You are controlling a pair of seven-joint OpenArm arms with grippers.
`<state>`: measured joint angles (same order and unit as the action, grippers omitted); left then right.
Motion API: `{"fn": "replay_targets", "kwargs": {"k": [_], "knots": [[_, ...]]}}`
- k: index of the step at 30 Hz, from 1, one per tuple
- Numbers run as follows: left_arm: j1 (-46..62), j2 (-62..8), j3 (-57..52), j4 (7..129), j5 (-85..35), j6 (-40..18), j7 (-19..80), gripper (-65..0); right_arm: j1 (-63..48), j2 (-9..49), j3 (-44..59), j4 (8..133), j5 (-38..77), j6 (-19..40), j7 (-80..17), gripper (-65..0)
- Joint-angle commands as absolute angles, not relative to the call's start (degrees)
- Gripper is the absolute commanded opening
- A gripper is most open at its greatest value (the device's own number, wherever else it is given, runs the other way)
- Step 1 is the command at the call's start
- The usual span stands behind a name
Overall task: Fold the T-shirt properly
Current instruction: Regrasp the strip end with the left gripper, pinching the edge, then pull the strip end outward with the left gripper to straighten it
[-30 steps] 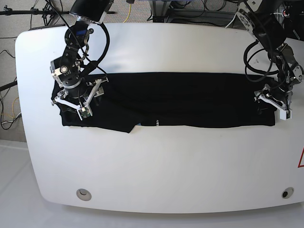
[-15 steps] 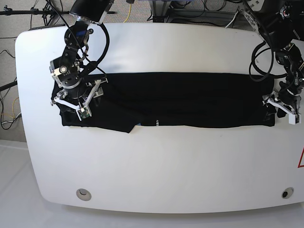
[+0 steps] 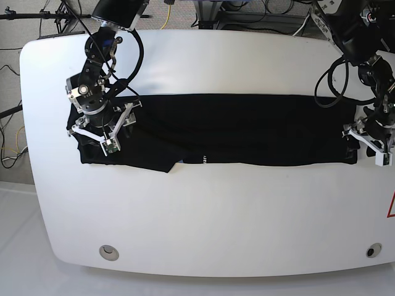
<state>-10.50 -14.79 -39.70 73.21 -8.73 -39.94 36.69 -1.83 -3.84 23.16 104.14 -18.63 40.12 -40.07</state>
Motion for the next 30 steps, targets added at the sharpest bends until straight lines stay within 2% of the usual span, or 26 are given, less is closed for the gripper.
{"fn": "replay_targets", "kwargs": {"k": [1,3,7,9,21,26,30], "knots": [[-11.39,-15.86,-39.95,75.12,-8.73,-40.00,36.07,-19.3,-1.17,-3.61,23.07,104.90,-18.10,40.00,-38.68,-24.4],[-10.96,-16.00,-40.15,76.18,-8.36,-40.00,37.43,-40.8,-1.19,-3.59,23.12,105.01,-18.34,40.00,-38.58,-24.4],[-10.95,-15.89,-40.21,76.42,-9.02,-40.00,37.24,-60.9,-1.31,-3.68,23.22,105.18,-18.27,40.00,-38.50,-24.4],[-10.94,-15.88,-40.15,76.34,-9.61,-40.00,36.33,-65.0,-1.26,-3.71,23.16,105.27,-18.25,40.00,-38.53,-24.4],[-10.96,-16.41,-40.01,74.08,-11.70,-40.00,30.29,-65.0,-1.31,-3.66,23.29,104.57,-17.86,40.00,-38.88,-24.9],[-11.20,-16.36,-38.47,71.37,-11.09,-40.00,34.88,-65.0,-0.78,-3.57,23.24,104.57,-18.20,40.00,-38.74,-24.5],[-11.18,-16.25,-37.42,70.19,-10.97,-40.00,38.12,-44.1,-0.72,-3.50,23.24,104.29,-18.10,40.00,-38.78,-24.5]]}}
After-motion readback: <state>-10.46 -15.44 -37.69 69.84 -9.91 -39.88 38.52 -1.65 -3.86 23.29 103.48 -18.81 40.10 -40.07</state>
